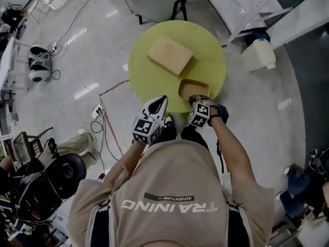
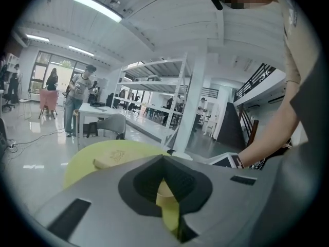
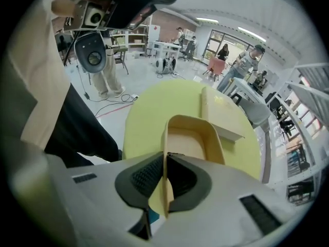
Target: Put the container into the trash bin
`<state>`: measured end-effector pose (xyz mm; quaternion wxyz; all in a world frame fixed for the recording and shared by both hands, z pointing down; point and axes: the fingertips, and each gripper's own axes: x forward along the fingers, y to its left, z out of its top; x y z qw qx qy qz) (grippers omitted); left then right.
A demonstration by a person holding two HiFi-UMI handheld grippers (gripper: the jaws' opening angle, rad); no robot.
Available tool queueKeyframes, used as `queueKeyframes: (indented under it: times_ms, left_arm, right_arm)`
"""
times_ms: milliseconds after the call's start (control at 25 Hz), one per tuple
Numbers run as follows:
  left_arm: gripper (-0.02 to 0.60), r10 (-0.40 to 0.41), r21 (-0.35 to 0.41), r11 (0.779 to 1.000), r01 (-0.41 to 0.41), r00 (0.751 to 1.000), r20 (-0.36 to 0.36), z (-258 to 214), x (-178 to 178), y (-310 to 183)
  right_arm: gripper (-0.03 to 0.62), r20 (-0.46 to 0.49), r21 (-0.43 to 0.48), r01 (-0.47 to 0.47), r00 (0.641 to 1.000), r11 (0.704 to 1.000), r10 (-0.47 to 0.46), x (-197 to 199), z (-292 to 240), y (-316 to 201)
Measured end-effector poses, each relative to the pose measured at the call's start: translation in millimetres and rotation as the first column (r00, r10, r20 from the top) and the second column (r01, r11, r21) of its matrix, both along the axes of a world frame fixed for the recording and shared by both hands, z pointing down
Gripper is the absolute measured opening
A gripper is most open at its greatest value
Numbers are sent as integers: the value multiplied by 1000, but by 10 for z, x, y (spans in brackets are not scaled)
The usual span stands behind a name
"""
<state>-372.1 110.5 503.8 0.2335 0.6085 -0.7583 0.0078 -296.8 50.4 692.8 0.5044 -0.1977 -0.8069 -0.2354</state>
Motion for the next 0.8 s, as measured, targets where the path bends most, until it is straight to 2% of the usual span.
queueKeyframes:
  times_ms: [80, 200, 360, 520, 800]
  left_arm:
    - [2, 27, 6, 1000, -27, 1000, -8, -10, 43, -73]
    - [2, 111, -8, 994, -111, 993, 24, 84, 152, -193]
    - [2, 234, -4, 972, -234, 972, 32, 50, 400, -401]
    - [2, 350, -2, 937, -350, 936, 45, 29, 681, -618]
    - [2, 512, -5, 859, -512, 859, 26, 70, 1236, -920]
  right_arm:
    - [25, 6, 7, -50, 999, 999, 50, 74, -12, -79]
    - [25, 22, 20, -125, 992, 992, 124, 225, -34, -214]
    - [25, 36, 32, -243, 970, 970, 241, 540, -55, -339]
    - [25, 38, 42, -357, 934, 933, 355, 904, -86, -512]
    - [25, 10, 45, -521, 854, 853, 521, 1641, -45, -608]
